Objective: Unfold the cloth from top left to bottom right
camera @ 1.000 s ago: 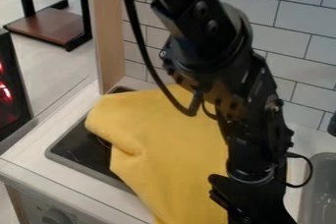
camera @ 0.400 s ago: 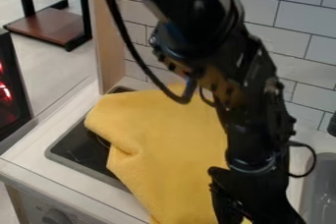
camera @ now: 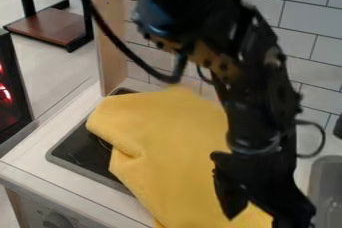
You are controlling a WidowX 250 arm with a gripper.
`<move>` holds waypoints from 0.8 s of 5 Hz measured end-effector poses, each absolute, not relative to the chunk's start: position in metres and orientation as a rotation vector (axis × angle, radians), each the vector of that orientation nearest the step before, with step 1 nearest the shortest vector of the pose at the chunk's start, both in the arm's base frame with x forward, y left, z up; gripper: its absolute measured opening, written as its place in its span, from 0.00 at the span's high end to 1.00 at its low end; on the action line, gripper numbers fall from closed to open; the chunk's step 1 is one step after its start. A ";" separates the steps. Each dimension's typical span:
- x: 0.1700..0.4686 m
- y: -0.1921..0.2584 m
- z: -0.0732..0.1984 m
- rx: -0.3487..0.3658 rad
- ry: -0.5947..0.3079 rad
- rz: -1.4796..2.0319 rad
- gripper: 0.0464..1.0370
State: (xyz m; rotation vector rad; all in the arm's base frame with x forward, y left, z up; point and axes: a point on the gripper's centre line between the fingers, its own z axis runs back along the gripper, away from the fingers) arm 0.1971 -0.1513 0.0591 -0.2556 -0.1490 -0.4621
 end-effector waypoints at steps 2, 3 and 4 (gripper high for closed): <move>0.202 -0.131 0.100 -0.243 -0.247 -0.396 0.04; 0.205 -0.120 0.112 -0.187 -0.301 -0.345 0.04; 0.205 -0.119 0.112 -0.185 -0.299 -0.341 0.04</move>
